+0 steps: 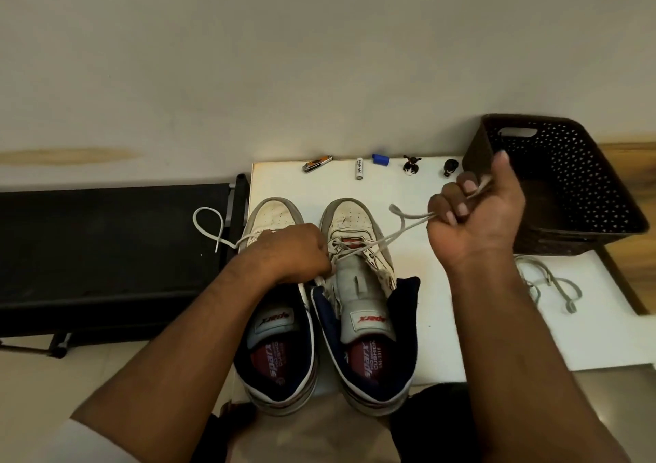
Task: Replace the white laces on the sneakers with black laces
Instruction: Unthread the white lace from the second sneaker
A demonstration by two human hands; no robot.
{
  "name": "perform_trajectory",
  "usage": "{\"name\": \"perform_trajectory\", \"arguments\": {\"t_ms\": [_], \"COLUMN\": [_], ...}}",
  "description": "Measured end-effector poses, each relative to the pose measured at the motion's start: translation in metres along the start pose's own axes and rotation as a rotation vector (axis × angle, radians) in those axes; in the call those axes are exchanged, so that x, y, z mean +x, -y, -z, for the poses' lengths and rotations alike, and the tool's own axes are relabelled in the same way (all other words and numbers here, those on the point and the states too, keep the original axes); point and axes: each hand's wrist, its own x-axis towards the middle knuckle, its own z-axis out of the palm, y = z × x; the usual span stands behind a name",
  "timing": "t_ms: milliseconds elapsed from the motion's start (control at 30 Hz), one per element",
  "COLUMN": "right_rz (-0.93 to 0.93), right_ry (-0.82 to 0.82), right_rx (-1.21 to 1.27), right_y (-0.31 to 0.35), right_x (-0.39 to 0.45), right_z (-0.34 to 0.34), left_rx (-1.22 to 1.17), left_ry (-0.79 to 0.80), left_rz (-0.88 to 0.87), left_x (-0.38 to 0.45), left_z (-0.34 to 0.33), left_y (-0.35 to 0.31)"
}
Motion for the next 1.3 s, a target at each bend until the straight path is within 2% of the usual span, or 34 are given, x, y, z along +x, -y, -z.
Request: {"name": "perform_trajectory", "arguments": {"t_ms": [67, 133, 200, 267, 367, 600, 667, 733, 800, 933, 967, 1033, 1100, 1133, 1200, 1267, 1300], "right_rz": [0.125, 0.259, 0.158, 0.046, 0.006, 0.043, 0.037, -0.008, -0.086, -0.231, -0.226, -0.161, -0.029, 0.054, 0.22, 0.259, 0.23], "right_ry": [0.121, 0.387, 0.654, 0.75, 0.679, 0.646, 0.644, 0.58, 0.437, 0.198, 0.138, 0.046, -0.033, -0.068, -0.082, -0.002, 0.062], "right_rx": [-0.494, -1.218, -1.774, -2.027, -2.072, -2.167, -2.107, -1.873, -1.498, -0.375, -0.171, -0.042, -0.246, -0.455, -1.047, -1.575, -1.706], "right_y": [-0.003, -0.017, -0.036, -0.046, -0.044, -0.044, -0.04, -0.033, -0.026, -0.014, -0.009, -0.001, 0.001, 0.0, -0.004, -0.013, -0.017], "right_x": [-0.004, -0.007, -0.011, -0.012, -0.01, -0.008, -0.007, -0.004, -0.003, 0.001, 0.002, 0.004, 0.008, 0.01, 0.014, 0.015, 0.014], "right_z": [-0.009, -0.01, -0.005, -0.001, -0.003, 0.002, 0.003, 0.002, -0.002, -0.008, -0.007, -0.002, 0.004, 0.007, 0.014, 0.02, 0.02], "left_rx": [-0.05, -0.075, -0.087, -0.102, -0.141, -0.163, -0.19, -0.204, -0.215, -0.208, -0.21, -0.25, -0.275, -0.275, -0.276, -0.212, -0.161], "left_ry": [-0.009, -0.031, -0.06, -0.073, -0.081, -0.106, -0.107, -0.097, -0.086, -0.083, -0.08, -0.058, -0.041, -0.041, -0.027, 0.01, 0.036], "left_rz": [0.0, 0.001, -0.002, -0.012, -0.021, -0.045, -0.048, -0.056, -0.066, -0.085, -0.1, -0.144, -0.189, -0.198, -0.192, -0.182, -0.183], "left_x": [0.0, 0.0, -0.001, -0.002, -0.002, -0.001, 0.0, 0.001, 0.001, 0.002, 0.002, 0.001, 0.001, 0.0, 0.0, 0.0, -0.001], "left_z": [-0.001, -0.001, 0.0, -0.001, -0.001, -0.002, -0.003, -0.003, -0.003, -0.004, -0.004, -0.005, -0.005, -0.005, -0.005, -0.005, -0.005], "left_y": [0.0, 0.0, -0.001, -0.001, 0.0, 0.003, 0.004, 0.005, 0.005, 0.005, 0.005, 0.004, 0.002, 0.001, -0.001, -0.001, -0.002]}}
